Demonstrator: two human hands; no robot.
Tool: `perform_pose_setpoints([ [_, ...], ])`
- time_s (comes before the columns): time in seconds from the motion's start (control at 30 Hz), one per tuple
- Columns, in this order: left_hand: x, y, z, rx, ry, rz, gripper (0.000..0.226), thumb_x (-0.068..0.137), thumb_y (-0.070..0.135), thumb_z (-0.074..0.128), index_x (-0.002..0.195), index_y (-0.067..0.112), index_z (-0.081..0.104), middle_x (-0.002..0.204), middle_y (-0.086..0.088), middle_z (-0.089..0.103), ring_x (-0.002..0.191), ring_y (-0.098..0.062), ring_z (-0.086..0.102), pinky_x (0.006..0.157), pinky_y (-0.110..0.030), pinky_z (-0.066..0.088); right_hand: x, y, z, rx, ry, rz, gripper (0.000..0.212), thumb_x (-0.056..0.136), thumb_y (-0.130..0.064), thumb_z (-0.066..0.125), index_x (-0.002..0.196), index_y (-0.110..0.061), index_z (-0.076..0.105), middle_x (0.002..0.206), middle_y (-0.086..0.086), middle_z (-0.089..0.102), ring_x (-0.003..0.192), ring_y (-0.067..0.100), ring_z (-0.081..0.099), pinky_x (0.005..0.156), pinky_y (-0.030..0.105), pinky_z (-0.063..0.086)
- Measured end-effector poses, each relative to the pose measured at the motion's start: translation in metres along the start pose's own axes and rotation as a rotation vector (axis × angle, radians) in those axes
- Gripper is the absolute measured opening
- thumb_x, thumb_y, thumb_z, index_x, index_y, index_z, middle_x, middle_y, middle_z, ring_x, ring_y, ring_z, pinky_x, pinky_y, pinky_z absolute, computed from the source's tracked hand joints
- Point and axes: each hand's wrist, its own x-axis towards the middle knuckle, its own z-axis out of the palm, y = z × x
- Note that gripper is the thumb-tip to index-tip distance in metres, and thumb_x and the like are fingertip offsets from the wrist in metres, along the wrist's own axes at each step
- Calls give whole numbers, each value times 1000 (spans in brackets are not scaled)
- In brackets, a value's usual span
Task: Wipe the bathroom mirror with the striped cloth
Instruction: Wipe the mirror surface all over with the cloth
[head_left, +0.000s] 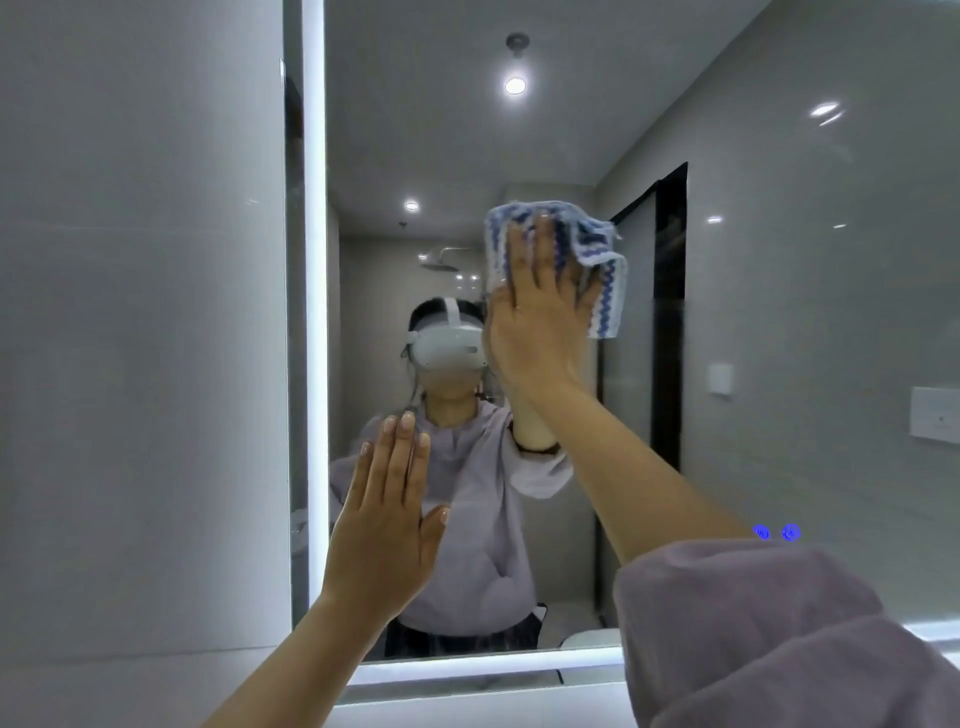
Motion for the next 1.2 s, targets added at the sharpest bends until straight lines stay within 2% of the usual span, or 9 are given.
perform_pose_setpoints([
  [0.2,0,1,-1,-2,-2,-23,69,94,49,20,145,3,19,154,-18,17,143,-34,20,119,-44,19,-21,-48,12,-113,-140,-475,52,101,-35,23,151,-31,9,161,-4,5,148,28,1,117,53,-3],
  [0.27,1,1,-1,-4,-5,-27,70,94,50,18,145,3,20,154,-18,19,142,-34,21,118,-44,21,-21,-52,14,-111,-157,-537,50,102,-38,25,150,-34,12,160,-9,8,148,26,4,118,51,-7],
  [0.43,-1,0,-1,18,-4,-3,69,95,48,20,145,1,20,155,-18,16,143,-34,18,117,-38,6,-6,-30,8,-201,-157,-582,52,102,-38,23,151,-34,7,160,-9,4,148,23,0,118,51,-3],
  [0.53,-1,-1,-2,14,-4,1,69,94,47,23,145,1,22,155,-18,17,143,-34,17,117,-39,8,7,2,0,-243,-122,-502,58,100,-33,24,152,-27,-1,161,-1,-3,148,28,-4,117,53,-4],
  [0.7,-1,0,-3,7,-13,-10,69,94,49,20,146,4,18,156,-16,13,145,-33,12,117,-38,6,26,74,-26,-151,-89,-165,56,100,-40,14,151,-29,-6,161,-2,-9,147,24,-11,117,52,-7],
  [0.9,-1,2,-6,-15,-1,-18,67,94,47,22,146,3,21,156,-15,15,144,-33,15,117,-38,7,23,49,-20,8,4,57,55,102,-32,23,152,-27,0,161,1,-4,147,26,-7,112,47,-17],
  [1.03,-1,1,-6,-24,1,-18,67,95,47,22,146,4,19,156,-15,14,144,-33,14,116,-38,6,8,10,-10,-144,-64,-203,59,99,-30,18,152,-24,-7,161,4,-9,147,29,-10,116,57,-3],
  [1.13,0,2,-3,-38,8,-32,68,95,50,16,146,5,18,155,-14,14,144,-32,16,118,-40,9,-4,-34,4,-168,-131,-502,59,97,-27,22,153,-27,1,161,0,-2,147,30,-6,116,55,-11],
  [1.2,1,2,-3,-43,0,-48,69,95,52,10,145,5,21,154,-15,19,142,-33,21,118,-44,21,-6,-57,9,-96,-203,-613,57,99,-28,29,151,-31,7,161,-6,2,148,26,-5,115,50,-14],
])
